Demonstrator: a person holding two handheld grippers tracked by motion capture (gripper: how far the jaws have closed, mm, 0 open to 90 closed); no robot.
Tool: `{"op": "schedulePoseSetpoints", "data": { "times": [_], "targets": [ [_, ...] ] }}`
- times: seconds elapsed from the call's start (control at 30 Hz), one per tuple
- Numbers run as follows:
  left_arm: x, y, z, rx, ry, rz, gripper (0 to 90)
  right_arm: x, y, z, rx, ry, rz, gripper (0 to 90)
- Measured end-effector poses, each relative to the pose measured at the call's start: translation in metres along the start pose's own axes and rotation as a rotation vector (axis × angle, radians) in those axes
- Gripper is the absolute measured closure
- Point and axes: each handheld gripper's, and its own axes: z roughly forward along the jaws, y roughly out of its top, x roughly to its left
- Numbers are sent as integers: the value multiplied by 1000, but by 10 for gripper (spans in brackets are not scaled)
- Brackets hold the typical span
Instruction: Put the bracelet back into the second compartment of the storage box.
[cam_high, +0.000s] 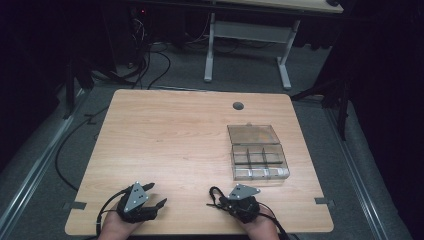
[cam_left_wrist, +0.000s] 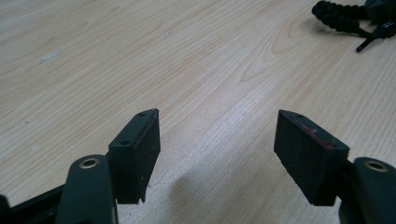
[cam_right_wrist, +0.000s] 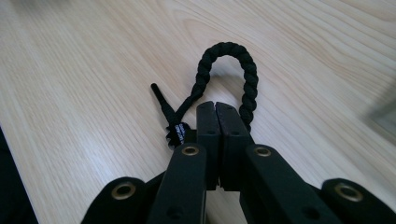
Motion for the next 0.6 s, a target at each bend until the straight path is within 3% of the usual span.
{"op": "schedulePoseSetpoints", "data": {
  "times": [0.27, 0.6],
  "targets": [
    [0, 0, 0, 2, 0, 3, 320, -18, -17, -16, 12, -30, 43, 893],
    [0, 0, 0, 4, -1, 7, 320, -37, -38, -37, 8, -102, 115, 888]
  ]
}}
